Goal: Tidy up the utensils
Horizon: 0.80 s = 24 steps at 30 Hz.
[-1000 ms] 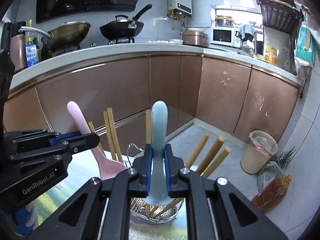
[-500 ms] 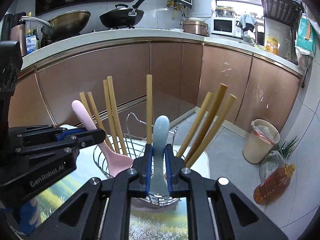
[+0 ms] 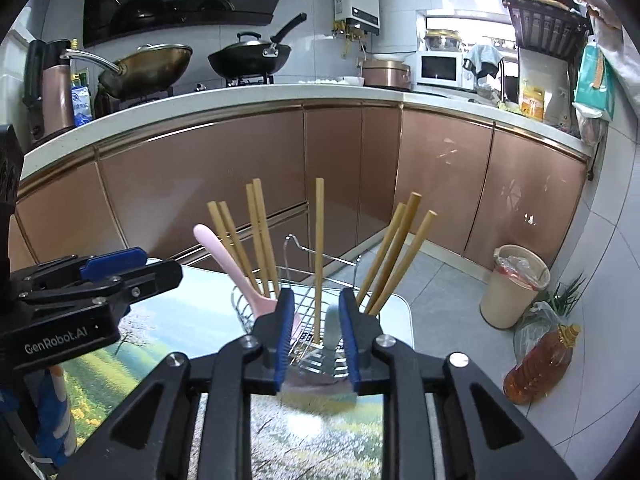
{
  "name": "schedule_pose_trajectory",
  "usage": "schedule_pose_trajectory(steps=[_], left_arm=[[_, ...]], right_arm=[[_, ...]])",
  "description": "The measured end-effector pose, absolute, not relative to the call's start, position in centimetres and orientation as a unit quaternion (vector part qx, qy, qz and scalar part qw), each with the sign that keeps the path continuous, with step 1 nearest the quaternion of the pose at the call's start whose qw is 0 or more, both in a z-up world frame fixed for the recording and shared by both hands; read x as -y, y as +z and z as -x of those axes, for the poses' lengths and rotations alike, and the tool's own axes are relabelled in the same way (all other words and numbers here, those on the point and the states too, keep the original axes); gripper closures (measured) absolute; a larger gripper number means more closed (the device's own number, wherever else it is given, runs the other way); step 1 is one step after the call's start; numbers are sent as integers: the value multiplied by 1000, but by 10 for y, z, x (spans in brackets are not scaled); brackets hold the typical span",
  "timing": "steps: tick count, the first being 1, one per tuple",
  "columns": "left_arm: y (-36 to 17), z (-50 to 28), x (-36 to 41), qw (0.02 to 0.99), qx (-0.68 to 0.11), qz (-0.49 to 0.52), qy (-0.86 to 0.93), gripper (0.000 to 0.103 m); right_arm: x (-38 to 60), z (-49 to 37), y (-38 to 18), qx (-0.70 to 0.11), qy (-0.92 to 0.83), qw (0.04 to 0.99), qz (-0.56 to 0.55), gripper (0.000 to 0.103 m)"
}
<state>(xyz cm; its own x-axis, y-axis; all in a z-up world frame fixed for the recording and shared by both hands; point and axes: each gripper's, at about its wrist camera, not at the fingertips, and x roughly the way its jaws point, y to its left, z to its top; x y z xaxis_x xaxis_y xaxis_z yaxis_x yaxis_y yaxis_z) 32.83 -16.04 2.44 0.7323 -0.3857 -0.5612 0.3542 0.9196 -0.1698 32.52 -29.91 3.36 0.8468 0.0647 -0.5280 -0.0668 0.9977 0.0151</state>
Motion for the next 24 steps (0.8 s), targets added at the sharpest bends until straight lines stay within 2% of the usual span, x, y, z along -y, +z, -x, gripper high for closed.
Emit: schedule_pose_trajectory(steps=[13,19,24], left_arm=[[43,-252,123,948,-268,25,-168,33],[54,-209,106,958,-239,21,-154,24],[60,-174,90,966,-212,13,-144,19]], right_arm=[[273,-244,52,-250,38,967,-8,79],[258,-202,58,-237,38,971,-2,73],[248,-170,64,-223,42,974,-1,72]])
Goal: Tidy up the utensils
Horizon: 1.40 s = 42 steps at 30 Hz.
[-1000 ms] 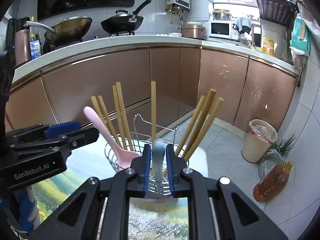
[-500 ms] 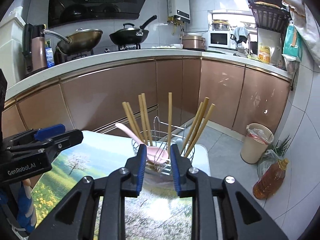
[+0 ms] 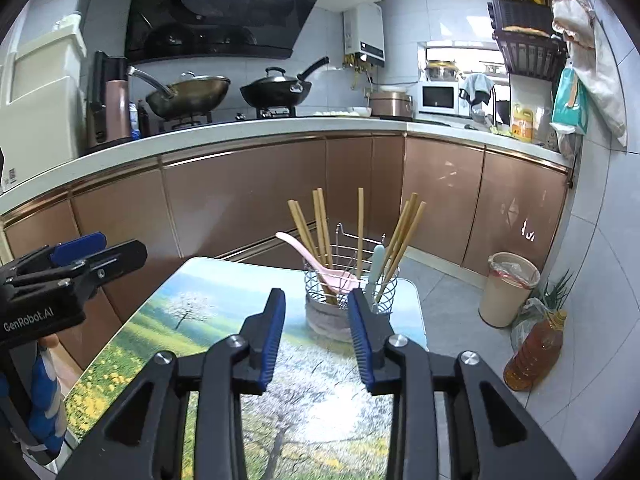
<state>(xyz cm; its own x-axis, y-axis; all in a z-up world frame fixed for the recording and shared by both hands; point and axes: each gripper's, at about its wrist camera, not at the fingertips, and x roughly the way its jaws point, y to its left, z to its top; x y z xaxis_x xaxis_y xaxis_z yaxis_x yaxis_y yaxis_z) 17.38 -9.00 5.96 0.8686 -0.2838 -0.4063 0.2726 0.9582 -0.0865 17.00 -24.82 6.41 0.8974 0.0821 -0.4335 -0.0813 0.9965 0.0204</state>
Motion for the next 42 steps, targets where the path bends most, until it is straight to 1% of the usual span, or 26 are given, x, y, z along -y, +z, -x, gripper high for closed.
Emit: schedule_pose_trajectory(steps=[3,4,7,9,10,14,17,42], left_arm=[[60,-157,81,969,-203,13,-138,16],[60,-151,78,971,-199,11,-133,16],[59,-135,71,976,-183,-1,-120,9],[58,-126,68,977,-177,-9,-117,2],[58,-122,66,978,-173,-11,-116,2],[54,-108,60,981,-163,-16,-103,0],[52,-104,58,982,-162,-14,-99,0],[29,-111,56,978,-187,-17,-88,0]], right_arm=[[243,-151,65,-214,41,976,-1,67],[241,-145,65,-211,41,977,-1,64],[237,-130,63,-202,38,979,-1,57],[235,-122,62,-197,37,980,-2,50],[235,-118,61,-193,35,981,-3,46],[235,-106,58,-184,30,982,-10,37],[239,-103,53,-183,27,983,-17,33],[249,-112,20,-204,5,979,-27,31]])
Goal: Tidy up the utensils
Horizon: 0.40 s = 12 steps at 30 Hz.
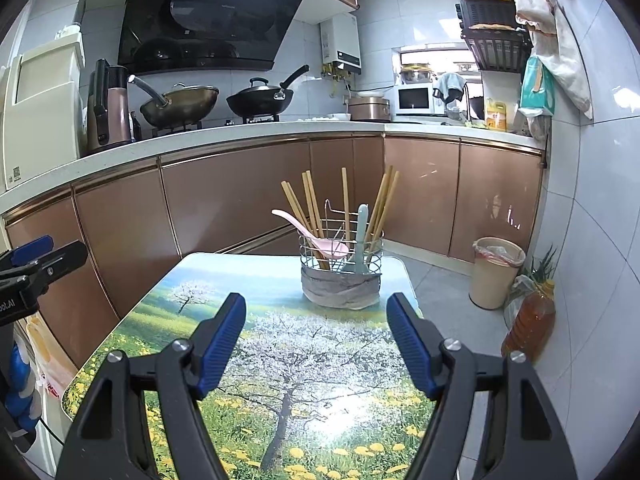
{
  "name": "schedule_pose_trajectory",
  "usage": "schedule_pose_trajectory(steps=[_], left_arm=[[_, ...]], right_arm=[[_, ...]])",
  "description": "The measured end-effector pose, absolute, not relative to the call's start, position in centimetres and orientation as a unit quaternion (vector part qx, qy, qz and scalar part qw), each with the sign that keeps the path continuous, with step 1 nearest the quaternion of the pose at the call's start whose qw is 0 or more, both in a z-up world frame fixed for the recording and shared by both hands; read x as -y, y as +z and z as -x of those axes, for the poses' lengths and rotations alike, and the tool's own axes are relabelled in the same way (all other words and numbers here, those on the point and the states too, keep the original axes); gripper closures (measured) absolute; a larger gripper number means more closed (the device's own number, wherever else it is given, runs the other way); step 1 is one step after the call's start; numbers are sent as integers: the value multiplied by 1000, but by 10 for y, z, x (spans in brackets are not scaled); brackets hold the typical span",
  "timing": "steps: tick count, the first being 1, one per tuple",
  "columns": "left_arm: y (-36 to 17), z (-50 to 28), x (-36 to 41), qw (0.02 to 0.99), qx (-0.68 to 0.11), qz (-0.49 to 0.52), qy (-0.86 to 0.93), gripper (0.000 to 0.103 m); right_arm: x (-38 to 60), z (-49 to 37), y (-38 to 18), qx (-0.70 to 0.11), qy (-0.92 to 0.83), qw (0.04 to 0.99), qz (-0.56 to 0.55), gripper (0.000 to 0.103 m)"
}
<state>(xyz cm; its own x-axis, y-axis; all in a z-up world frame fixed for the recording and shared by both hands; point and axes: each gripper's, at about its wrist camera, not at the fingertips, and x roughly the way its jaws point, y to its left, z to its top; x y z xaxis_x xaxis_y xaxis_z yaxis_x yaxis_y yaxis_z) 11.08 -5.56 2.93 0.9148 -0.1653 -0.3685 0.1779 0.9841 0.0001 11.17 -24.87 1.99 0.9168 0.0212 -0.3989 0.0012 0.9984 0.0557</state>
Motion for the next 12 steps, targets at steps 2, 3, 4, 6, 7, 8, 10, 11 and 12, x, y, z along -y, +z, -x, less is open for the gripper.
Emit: schedule_pose_trajectory(steps=[2,3,4,6,7,8,10,11,12], left_arm=[[29,-112,57,978,-189,-18,-88,0],[28,-113,57,978,-190,-18,-88,0],[27,-113,58,977,-192,-18,-88,0],[26,-115,58,977,-193,-18,-88,0],[26,-115,58,977,-194,-17,-87,0],[25,-116,57,977,-196,-17,-87,0],[24,-117,57,977,-196,-16,-84,0],[23,-117,56,977,-196,-15,-83,0],[23,-118,55,977,-196,-14,-83,0]], right_arm=[[250,-112,19,-204,4,979,-29,31],[250,-113,19,-204,4,979,-29,31],[250,-113,18,-204,3,978,-29,31],[250,-113,18,-205,3,978,-29,31],[250,-114,18,-205,3,978,-29,31],[250,-114,18,-206,3,978,-29,31],[249,-115,16,-207,2,978,-29,31],[249,-115,15,-208,1,978,-28,31],[249,-115,15,-209,1,978,-28,31]])
